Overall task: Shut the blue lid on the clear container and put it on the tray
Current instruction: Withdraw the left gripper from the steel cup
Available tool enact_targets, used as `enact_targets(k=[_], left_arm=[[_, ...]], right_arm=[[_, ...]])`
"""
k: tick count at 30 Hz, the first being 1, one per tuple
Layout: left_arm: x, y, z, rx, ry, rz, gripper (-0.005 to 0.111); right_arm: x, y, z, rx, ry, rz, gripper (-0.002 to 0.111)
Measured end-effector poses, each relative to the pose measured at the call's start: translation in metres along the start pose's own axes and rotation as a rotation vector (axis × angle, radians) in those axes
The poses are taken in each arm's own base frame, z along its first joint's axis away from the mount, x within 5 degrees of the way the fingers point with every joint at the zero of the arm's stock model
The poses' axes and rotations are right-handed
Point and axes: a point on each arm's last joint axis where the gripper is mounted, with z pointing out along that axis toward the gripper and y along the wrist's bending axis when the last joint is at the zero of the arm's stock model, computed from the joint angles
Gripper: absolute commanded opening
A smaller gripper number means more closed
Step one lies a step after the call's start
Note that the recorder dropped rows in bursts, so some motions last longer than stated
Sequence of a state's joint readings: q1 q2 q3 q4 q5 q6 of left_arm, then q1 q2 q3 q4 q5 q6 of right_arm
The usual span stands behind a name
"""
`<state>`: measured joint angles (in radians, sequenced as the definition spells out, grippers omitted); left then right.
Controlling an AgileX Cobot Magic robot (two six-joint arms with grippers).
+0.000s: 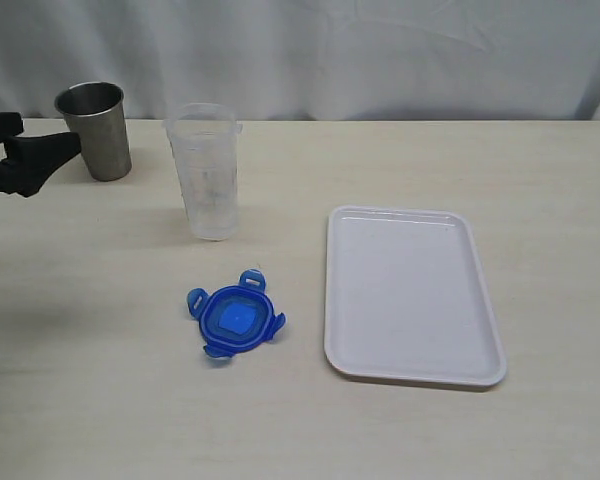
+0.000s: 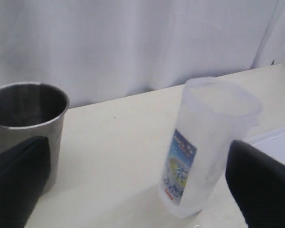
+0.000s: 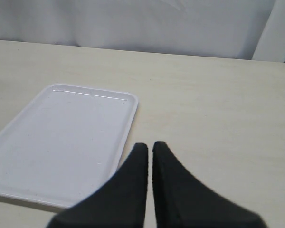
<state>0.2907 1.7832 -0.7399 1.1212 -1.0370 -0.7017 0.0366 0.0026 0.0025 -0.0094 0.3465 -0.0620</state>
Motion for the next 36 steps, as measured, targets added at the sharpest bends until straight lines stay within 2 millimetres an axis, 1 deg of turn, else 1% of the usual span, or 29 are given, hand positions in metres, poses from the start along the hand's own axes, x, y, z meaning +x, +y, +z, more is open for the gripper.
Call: enact_targets(k=[9,14,17,21,27,32,36], left_arm=[[-0.044,-0.049,-0.039,0.053,-0.133,0.092,0.099],[-0.076,-0.074,-0.059,0.12,-0.26,0.113,0.099],[-0.086,-0.083,-0.066,0.144,-0.295,0.143,0.099],[-0.092,-0.09,-0.071,0.157,-0.31,0.166,0.099],[-0.093,-0.091,-0.072,0.182,-0.297,0.024,0.099],[-0.093,-0.091,-0.072,0.183,-0.299,0.0,0.099],[-0.097,-0.087,-0.073,0.145,-0.338,-0.051,0.098]], right_arm=[[0.0,0.0,0.0,0.0,0.0,0.0,0.004],[0.0,0.0,0.0,0.0,0.0,0.0,0.004],[0.0,0.0,0.0,0.0,0.0,0.0,0.004],[0.0,0.0,0.0,0.0,0.0,0.0,0.004],[0.0,0.0,0.0,0.0,0.0,0.0,0.004],[0.0,0.0,0.0,0.0,0.0,0.0,0.004],[0.0,0.0,0.0,0.0,0.0,0.0,0.004]])
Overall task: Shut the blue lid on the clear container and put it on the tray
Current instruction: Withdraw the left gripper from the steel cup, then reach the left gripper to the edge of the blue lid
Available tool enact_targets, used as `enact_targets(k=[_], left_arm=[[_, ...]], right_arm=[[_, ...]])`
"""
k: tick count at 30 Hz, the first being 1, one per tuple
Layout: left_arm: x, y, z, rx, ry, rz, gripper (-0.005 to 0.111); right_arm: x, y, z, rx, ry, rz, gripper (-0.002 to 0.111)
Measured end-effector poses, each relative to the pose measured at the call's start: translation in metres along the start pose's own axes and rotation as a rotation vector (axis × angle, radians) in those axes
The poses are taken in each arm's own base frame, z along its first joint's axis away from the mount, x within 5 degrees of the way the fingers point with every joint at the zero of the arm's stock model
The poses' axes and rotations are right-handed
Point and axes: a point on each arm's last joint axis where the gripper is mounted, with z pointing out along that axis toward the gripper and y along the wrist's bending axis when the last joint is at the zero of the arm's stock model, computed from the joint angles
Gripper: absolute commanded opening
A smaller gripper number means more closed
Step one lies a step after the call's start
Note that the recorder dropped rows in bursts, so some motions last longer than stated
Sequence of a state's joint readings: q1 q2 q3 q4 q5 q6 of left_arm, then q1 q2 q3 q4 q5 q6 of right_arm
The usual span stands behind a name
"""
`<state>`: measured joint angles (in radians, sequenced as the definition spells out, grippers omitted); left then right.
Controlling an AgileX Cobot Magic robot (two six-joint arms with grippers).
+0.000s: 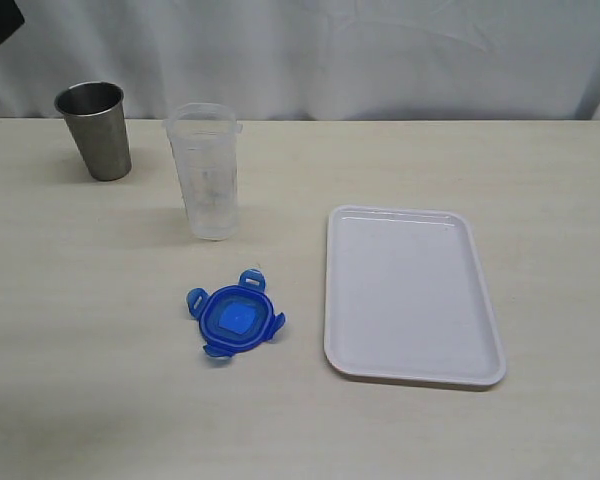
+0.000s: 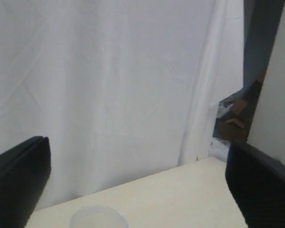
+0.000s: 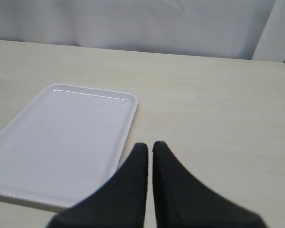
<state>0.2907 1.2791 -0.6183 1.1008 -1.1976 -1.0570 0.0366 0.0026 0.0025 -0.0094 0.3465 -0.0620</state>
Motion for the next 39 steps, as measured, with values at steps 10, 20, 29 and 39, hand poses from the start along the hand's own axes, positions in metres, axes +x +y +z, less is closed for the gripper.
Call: enact_targets(k=[10,20,29,39], left_arm=[[0.017,0.051,-0.018,-0.616,0.166,-0.144,0.064],[0.013,0.065,-0.026,-0.808,0.129,-0.262,0.054],[0.003,0.072,-0.024,-1.06,0.433,-0.038,0.046],[0.036,0.079,0.012,-1.002,0.867,-0.102,0.046]], right_arm=[[0.0,0.0,0.0,0.0,0.0,0.0,0.004],[0.0,0.0,0.0,0.0,0.0,0.0,0.004],[0.0,0.0,0.0,0.0,0.0,0.0,0.004],[0.0,0.0,0.0,0.0,0.0,0.0,0.004]])
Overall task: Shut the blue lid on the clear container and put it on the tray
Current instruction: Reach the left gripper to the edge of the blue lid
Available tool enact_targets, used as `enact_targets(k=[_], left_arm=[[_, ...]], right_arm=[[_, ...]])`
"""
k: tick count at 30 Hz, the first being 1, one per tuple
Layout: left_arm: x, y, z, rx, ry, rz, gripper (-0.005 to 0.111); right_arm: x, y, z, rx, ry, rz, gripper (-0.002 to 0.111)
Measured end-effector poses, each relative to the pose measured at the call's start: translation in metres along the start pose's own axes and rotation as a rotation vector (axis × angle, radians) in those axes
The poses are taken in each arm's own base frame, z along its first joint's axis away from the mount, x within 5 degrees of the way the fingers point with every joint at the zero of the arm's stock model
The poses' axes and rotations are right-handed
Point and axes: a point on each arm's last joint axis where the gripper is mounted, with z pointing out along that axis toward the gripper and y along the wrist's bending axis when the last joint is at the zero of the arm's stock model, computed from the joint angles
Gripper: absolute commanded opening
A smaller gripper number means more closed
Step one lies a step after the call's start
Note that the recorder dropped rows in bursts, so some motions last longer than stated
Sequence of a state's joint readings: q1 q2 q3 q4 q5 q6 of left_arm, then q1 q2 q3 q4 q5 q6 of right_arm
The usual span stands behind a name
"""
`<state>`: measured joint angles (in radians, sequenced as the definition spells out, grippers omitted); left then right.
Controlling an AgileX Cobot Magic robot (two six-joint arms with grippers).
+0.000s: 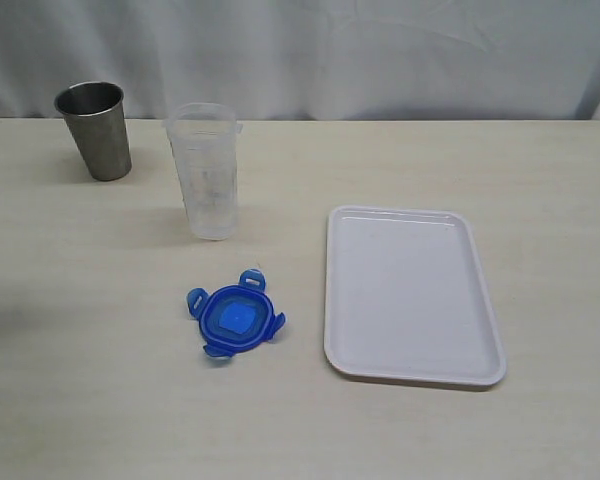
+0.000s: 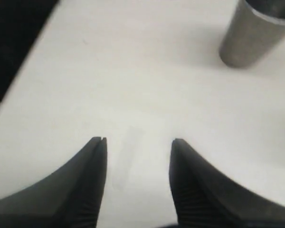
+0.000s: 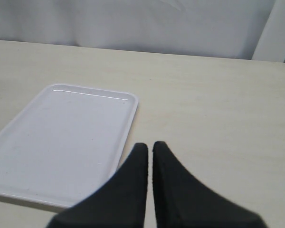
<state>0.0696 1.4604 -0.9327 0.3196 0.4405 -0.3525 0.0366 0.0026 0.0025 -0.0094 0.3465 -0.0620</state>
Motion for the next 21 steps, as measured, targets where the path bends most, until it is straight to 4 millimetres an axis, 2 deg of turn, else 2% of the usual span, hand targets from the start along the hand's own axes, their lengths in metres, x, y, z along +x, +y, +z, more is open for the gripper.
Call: enact_targets(k=[4,5,9,12,14,16,18,21], left_arm=[[0.006,-0.021,0.019,0.193,0.22,0.044,0.046],[0.013,-0.033,0.027,0.306,0.304,0.037,0.046],[0.028,-0.066,0.046,0.522,0.416,0.024,0.046],[0.039,-0.098,0.052,0.594,0.446,0.085,0.046],[0.055,-0.127,0.06,0.624,0.487,0.154,0.046],[0.069,-0.146,0.068,0.629,0.507,0.206,0.046],[0.079,-0.157,0.077,0.622,0.518,0.232,0.046],[0.085,-0.163,0.082,0.618,0.516,0.258,0.046]], right_arm=[[0.0,0.0,0.0,0.0,0.0,0.0,0.004],[0.0,0.0,0.0,0.0,0.0,0.0,0.004],[0.0,0.0,0.0,0.0,0.0,0.0,0.004],[0.0,0.0,0.0,0.0,0.0,0.0,0.004],[0.0,0.0,0.0,0.0,0.0,0.0,0.004],[0.0,0.0,0.0,0.0,0.0,0.0,0.004],[0.0,0.0,0.0,0.0,0.0,0.0,0.004],[0.0,0.0,0.0,0.0,0.0,0.0,0.004]])
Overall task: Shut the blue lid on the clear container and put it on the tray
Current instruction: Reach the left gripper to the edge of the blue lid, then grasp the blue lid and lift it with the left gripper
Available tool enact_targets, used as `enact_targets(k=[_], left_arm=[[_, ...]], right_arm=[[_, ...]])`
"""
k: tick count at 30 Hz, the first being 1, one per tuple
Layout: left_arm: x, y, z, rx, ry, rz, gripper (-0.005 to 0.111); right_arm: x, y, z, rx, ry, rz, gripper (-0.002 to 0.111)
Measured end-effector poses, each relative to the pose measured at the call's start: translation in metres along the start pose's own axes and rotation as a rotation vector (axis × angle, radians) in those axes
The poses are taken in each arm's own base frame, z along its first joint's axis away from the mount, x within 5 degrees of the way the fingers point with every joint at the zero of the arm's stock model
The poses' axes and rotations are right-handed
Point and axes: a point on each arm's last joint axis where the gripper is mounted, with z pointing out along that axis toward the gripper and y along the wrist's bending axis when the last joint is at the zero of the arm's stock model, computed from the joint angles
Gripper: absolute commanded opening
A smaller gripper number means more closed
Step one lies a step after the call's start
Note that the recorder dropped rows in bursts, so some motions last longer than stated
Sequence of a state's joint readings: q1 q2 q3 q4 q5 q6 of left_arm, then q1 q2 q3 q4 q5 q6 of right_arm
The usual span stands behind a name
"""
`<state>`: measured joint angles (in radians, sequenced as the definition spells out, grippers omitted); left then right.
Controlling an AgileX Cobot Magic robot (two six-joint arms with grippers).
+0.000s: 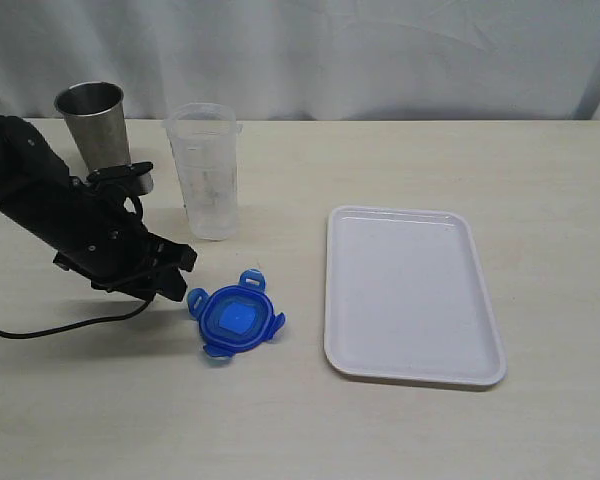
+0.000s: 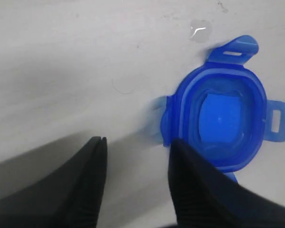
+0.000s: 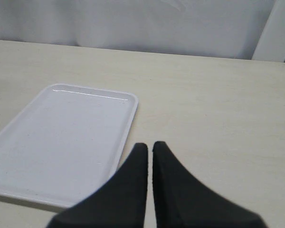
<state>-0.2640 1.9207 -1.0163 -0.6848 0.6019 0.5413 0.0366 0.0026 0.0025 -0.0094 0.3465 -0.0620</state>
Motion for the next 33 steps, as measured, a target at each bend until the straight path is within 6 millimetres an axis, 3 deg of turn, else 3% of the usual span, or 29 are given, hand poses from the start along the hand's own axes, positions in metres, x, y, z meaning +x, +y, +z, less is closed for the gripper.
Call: enact_targets(k=[7,33], left_arm=[[0.001,-0.005,0.018,-0.02,-0.002,0.059,0.046],[-0.001,-0.009,0.036,0.055,-0.01,0.069,0.045]], right_arm=[[0.0,0.0,0.0,0.0,0.0,0.0,0.004],[0.0,0.0,0.0,0.0,0.0,0.0,0.004]])
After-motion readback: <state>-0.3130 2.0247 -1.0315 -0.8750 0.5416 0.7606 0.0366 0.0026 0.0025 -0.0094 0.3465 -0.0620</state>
